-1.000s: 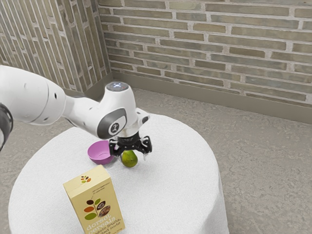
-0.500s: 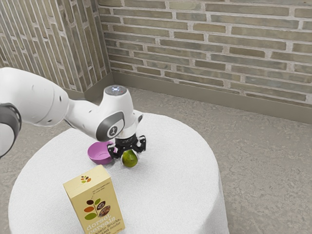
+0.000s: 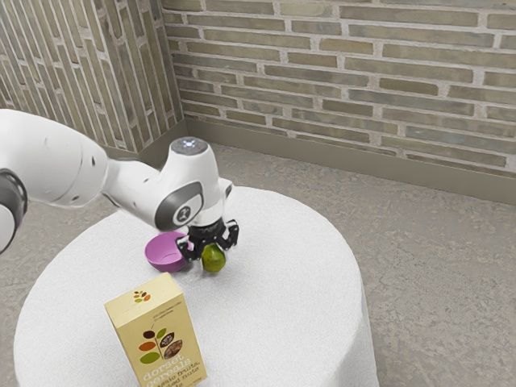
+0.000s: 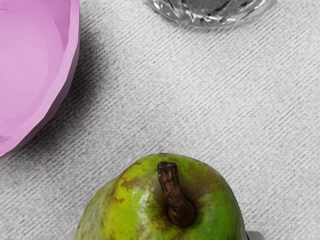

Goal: Place the pear in the bowl.

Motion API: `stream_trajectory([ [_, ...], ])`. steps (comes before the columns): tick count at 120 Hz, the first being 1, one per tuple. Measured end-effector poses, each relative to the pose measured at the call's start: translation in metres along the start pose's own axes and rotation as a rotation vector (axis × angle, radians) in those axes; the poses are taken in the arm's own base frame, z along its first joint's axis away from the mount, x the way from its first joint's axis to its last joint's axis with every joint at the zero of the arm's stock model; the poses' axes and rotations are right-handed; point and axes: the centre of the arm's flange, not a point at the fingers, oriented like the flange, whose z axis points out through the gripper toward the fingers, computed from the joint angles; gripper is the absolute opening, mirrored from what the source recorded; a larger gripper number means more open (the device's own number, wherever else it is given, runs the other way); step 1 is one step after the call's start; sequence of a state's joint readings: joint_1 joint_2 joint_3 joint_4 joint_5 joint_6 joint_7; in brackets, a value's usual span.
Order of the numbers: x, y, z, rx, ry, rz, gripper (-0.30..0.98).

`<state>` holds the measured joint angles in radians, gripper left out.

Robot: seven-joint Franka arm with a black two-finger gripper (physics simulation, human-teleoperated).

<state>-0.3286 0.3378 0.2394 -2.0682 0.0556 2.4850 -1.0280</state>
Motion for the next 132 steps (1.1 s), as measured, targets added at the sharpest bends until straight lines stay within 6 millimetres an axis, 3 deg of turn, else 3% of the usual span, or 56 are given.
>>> stream_trajectory([
  [9, 0.004, -0.005, -0.023, -0.016, 0.003, -0.018, 0.27],
  [17, 0.013, -0.023, -0.035, -0.012, 0.003, -0.046, 0.25],
  [26, 0.029, -0.050, -0.043, -0.001, -0.001, -0.095, 0.24],
  [44, 0.079, -0.094, -0.042, 0.027, 0.013, -0.207, 0.23],
  [60, 0.086, -0.089, -0.035, 0.045, 0.026, -0.203, 0.25],
  [93, 0.074, -0.073, -0.035, 0.035, 0.023, -0.178, 0.54],
  [97, 0.074, -0.072, -0.050, 0.015, 0.032, -0.177, 0.56],
  [105, 0.073, -0.073, -0.099, -0.036, 0.052, -0.161, 0.59],
  [111, 0.070, -0.071, -0.146, -0.074, 0.067, -0.122, 0.60],
  [132, 0.090, -0.035, -0.321, -0.210, 0.057, 0.096, 0.64],
])
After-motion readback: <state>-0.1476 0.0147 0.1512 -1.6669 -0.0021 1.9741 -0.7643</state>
